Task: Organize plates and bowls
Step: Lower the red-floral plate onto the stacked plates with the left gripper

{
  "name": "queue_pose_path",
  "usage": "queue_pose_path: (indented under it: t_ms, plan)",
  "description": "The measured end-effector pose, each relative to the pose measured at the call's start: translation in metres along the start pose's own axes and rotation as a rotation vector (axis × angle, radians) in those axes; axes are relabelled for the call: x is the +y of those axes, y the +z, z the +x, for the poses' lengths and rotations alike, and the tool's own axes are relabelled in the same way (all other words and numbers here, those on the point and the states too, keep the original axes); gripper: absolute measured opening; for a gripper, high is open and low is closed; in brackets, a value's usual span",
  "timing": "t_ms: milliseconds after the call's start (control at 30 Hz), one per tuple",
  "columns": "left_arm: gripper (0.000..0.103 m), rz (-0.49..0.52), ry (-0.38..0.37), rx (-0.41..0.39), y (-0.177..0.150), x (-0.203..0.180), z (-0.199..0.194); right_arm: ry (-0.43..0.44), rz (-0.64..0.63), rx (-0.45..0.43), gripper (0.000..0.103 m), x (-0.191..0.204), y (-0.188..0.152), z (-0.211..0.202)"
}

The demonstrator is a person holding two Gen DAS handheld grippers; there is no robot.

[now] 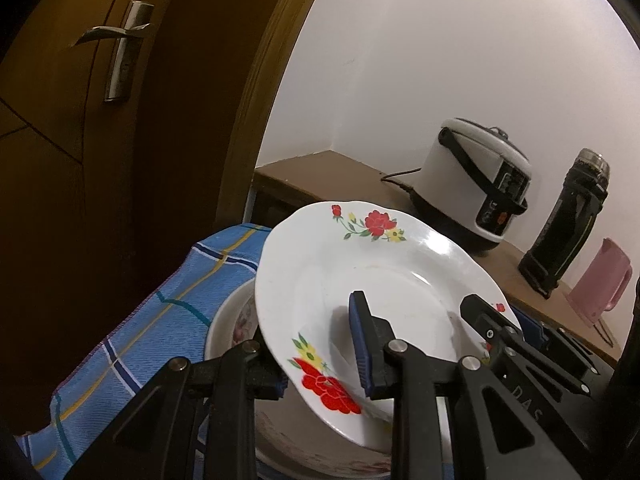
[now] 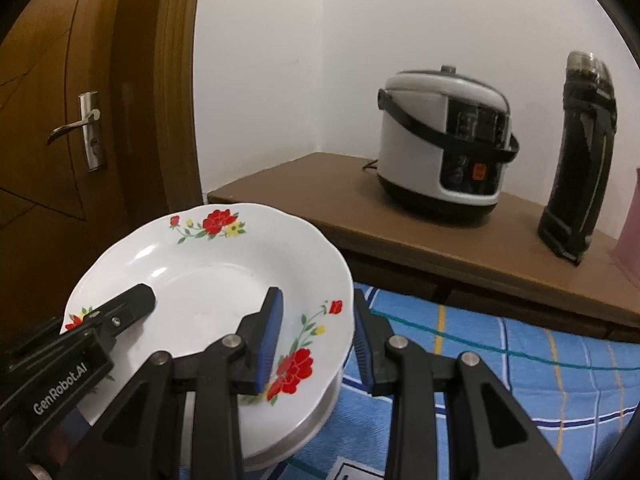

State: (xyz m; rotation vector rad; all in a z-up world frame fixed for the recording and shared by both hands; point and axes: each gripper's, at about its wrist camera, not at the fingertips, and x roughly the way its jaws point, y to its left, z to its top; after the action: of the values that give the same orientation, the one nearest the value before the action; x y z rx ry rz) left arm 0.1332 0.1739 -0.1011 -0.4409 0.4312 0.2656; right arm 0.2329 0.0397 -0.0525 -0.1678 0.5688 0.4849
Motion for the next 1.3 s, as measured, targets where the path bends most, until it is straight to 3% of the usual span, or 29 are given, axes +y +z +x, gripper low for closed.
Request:
queue_pose_path:
  t_ms: [400,1300]
  plan:
    - [0.028,0.004,0.055,0.038,-0.003,0.005,0.007,0.038,-0.018,0.056,0.034,0.002,-0.009,0.011]
    - [0.029,-0.001,0.048,0.137,-0.007,0.008,0.021,0.026,-0.047,0.105,0.034,0.002,-0.013,0.021]
